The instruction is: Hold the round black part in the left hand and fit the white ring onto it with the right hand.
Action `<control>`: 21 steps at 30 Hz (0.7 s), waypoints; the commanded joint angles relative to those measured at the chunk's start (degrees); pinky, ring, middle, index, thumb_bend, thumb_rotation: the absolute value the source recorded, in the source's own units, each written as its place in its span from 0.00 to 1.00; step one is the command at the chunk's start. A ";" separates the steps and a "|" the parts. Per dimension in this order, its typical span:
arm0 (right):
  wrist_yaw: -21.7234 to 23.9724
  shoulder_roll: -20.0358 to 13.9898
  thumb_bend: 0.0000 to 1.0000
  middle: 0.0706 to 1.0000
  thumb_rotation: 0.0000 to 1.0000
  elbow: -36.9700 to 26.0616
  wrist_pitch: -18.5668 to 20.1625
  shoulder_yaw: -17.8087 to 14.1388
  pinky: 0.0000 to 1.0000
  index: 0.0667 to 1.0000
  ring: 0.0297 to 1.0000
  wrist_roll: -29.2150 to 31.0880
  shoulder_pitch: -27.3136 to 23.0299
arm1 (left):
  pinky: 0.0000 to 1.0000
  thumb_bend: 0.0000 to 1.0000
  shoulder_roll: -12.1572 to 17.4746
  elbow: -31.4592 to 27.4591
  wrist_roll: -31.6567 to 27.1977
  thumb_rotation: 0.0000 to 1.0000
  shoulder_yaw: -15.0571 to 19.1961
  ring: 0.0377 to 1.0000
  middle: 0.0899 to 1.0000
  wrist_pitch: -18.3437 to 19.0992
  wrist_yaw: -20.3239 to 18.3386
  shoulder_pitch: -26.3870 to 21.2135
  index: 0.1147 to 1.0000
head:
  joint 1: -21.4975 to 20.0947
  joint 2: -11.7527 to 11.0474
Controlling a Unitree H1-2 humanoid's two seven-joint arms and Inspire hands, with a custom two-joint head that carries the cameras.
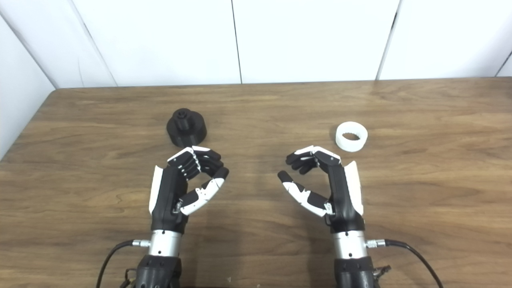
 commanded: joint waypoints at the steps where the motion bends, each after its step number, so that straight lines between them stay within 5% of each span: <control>1: -0.19 5.00 0.50 0.53 0.16 -1.88 -0.54 -0.40 0.41 0.46 0.48 0.19 3.65 | 0.39 0.51 -0.80 -1.93 0.61 0.00 -0.39 0.45 0.45 -1.60 0.28 1.74 0.42 | 2.13 -0.42; 9: 0.25 1.93 0.49 0.55 0.16 -0.53 -3.86 -3.16 0.44 0.46 0.51 2.84 4.51 | 0.40 0.51 -2.67 2.11 5.19 0.00 -2.67 0.46 0.44 -4.68 3.02 1.73 0.42 | 12.43 -3.49; 21: 1.17 1.66 0.50 0.54 0.17 0.53 -6.10 -5.14 0.46 0.46 0.51 3.77 5.26 | 0.39 0.51 -3.08 2.68 6.93 0.00 -3.46 0.45 0.44 -4.83 4.95 2.01 0.42 | 11.82 -3.67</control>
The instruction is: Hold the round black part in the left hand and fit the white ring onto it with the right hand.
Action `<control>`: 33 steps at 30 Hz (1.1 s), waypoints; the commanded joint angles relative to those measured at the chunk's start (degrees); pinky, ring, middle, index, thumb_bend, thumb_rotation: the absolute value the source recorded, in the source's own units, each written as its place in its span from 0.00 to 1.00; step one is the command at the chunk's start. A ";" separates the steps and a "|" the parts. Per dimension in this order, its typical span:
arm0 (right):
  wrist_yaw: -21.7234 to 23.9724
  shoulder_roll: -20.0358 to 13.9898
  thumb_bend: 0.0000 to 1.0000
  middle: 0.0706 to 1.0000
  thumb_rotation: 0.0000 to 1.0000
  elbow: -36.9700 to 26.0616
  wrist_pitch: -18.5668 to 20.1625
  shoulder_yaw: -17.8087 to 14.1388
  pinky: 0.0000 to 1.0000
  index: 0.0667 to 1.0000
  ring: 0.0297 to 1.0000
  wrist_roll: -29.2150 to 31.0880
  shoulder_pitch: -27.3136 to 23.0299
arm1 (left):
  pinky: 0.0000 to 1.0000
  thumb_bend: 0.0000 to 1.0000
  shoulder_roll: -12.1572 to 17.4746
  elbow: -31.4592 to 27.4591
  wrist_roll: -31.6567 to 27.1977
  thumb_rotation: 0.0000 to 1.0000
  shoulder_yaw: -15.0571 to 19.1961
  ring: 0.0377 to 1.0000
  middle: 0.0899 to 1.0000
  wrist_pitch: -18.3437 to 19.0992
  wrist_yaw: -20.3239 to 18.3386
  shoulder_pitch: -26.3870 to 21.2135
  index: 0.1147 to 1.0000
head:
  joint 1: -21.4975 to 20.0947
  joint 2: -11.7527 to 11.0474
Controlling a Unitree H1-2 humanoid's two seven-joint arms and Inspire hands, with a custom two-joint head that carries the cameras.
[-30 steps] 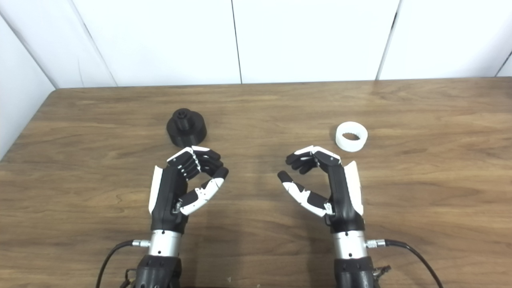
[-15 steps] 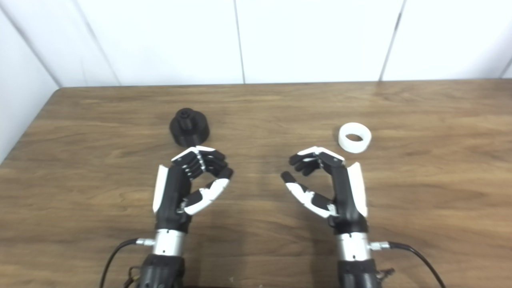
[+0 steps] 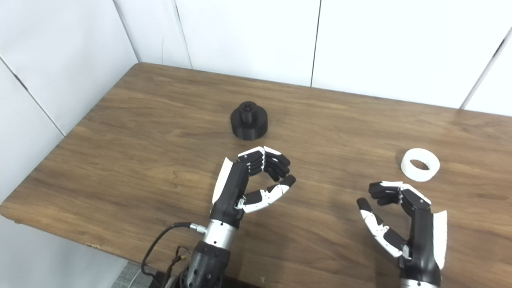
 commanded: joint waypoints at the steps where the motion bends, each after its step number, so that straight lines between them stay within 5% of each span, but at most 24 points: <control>1: 0.07 3.50 0.50 0.54 0.17 -1.50 -3.02 -0.22 0.47 0.46 0.51 0.20 2.59 | 0.39 0.51 -1.61 -0.18 0.58 0.00 -0.72 0.45 0.44 -2.06 0.68 1.73 0.42 | 0.02 0.02; 10: 0.55 3.97 0.50 0.54 0.16 -1.54 -2.88 -0.50 0.46 0.46 0.50 0.70 2.75 | 0.43 0.51 1.11 -2.99 2.67 0.00 0.85 0.50 0.45 2.87 -1.18 0.22 0.42 | -0.09 0.19; 15: 0.55 3.92 0.50 0.54 0.16 -1.37 -2.95 -0.55 0.46 0.46 0.51 0.40 2.68 | 0.48 0.50 5.86 -8.60 6.71 0.07 2.16 0.59 0.66 12.10 -7.97 -1.70 0.43 | -0.34 0.05; 17: 0.56 3.86 0.50 0.54 0.16 -1.30 -3.06 -0.56 0.47 0.46 0.52 0.36 2.66 | 0.51 0.61 7.01 -10.56 6.91 0.17 2.76 0.63 0.71 14.83 -10.40 -2.36 0.62 | -0.34 0.08; 21: 0.68 3.84 0.50 0.54 0.16 -1.35 -3.03 -0.66 0.47 0.46 0.52 0.60 2.63 | 0.54 0.71 10.10 -14.23 7.41 0.21 4.04 0.68 0.74 20.24 -14.68 -4.51 0.71 | -0.39 0.06; 33: 1.07 3.80 0.50 0.54 0.16 -0.87 -3.65 -1.10 0.46 0.46 0.51 0.72 2.58 | 0.56 0.75 15.93 -14.74 9.73 0.26 7.37 0.72 0.77 24.82 -17.34 -11.18 0.72 | -0.28 -0.04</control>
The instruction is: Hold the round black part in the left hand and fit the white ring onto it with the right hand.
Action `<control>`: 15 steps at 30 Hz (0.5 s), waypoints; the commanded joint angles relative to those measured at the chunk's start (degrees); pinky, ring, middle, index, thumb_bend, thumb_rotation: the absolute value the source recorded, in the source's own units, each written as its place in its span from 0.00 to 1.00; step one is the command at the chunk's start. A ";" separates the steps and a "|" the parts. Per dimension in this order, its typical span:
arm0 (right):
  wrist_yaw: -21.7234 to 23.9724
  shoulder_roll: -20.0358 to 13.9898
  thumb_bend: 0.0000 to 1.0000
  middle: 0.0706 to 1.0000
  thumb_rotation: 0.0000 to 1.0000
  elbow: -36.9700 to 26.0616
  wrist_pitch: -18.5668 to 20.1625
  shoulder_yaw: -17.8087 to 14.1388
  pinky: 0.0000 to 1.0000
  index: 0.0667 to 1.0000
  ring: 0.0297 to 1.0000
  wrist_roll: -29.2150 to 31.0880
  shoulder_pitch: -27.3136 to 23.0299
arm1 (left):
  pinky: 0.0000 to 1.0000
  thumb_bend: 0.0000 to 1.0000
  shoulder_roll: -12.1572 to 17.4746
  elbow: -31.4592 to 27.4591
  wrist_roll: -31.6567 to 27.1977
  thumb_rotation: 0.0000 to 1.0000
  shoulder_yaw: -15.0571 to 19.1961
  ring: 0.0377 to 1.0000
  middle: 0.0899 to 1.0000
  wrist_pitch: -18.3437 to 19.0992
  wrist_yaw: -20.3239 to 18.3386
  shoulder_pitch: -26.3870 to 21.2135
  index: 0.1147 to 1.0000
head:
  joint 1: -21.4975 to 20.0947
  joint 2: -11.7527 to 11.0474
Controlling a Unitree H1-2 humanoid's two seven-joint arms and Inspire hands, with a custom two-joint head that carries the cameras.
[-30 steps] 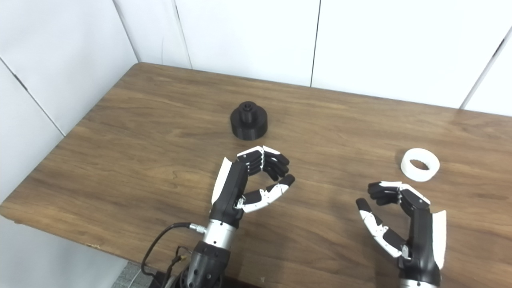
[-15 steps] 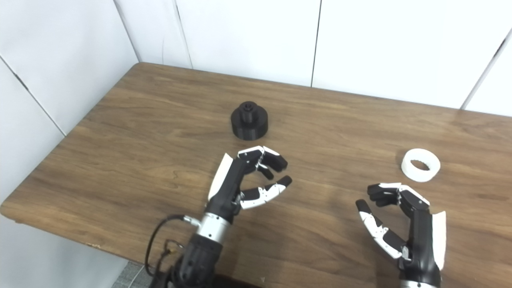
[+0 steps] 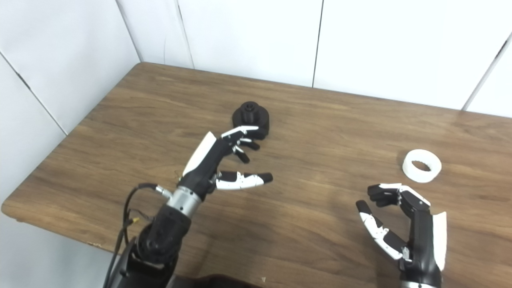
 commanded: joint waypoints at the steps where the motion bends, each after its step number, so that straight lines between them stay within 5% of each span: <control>1: -0.17 3.82 0.50 0.54 0.16 -0.88 -2.40 -0.38 0.46 0.46 0.51 0.35 2.18 | 0.57 0.75 1.82 -1.44 2.44 0.26 0.81 0.73 0.78 0.49 0.21 -3.23 0.72 | 0.11 0.02; 15: 0.19 3.83 0.50 0.54 0.16 -0.71 -2.34 -0.48 0.46 0.46 0.51 0.51 2.25 | 0.69 0.76 8.13 10.43 8.58 0.32 2.43 0.81 0.84 -0.83 3.45 -11.22 0.81 | -0.25 -0.32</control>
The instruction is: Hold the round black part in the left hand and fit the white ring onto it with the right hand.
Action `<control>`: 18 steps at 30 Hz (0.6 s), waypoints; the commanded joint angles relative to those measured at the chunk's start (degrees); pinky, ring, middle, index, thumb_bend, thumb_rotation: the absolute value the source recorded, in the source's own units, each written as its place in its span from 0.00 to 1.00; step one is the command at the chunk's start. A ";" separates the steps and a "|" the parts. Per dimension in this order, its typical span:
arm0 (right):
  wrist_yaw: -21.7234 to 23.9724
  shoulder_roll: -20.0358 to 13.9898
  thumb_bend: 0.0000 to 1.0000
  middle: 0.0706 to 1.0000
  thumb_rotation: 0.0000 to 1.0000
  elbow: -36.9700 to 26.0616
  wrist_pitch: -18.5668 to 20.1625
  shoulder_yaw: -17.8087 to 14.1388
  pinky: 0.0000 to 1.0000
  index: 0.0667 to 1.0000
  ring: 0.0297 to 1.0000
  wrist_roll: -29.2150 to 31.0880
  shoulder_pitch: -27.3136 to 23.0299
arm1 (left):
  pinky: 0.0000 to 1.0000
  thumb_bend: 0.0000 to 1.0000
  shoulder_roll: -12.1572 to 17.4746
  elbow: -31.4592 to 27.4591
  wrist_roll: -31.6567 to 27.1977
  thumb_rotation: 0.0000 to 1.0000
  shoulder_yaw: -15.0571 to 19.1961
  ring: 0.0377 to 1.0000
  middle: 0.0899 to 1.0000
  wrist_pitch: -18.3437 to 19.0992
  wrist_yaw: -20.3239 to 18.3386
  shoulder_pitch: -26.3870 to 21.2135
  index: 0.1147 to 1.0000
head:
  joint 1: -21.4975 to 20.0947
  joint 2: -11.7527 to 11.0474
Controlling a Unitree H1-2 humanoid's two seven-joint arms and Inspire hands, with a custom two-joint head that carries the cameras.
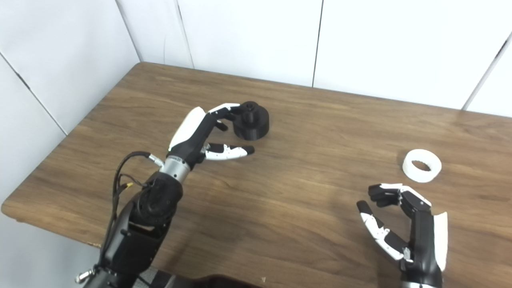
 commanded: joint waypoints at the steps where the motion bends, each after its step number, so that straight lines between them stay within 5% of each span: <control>1: -0.14 3.85 0.50 0.54 0.16 -0.73 -2.37 -0.27 0.46 0.46 0.51 0.09 2.14 | 0.72 0.77 1.65 0.24 1.87 0.32 0.50 0.83 0.86 -0.73 1.52 -4.15 0.81 | 0.01 0.03; 7: -0.20 3.88 0.50 0.54 0.16 -0.27 -2.64 -0.29 0.46 0.46 0.51 0.09 1.98 | 0.80 0.82 2.80 3.44 3.86 0.32 0.47 0.89 0.89 0.16 1.98 -6.97 0.83 | -0.16 -0.19; 18: -0.74 4.19 0.50 0.54 0.16 -0.14 -2.94 -0.23 0.46 0.46 0.51 -0.68 2.05 | 0.75 0.88 4.04 13.53 6.38 0.34 -0.69 0.89 0.90 -0.86 4.52 -11.93 0.85 | -1.10 -0.56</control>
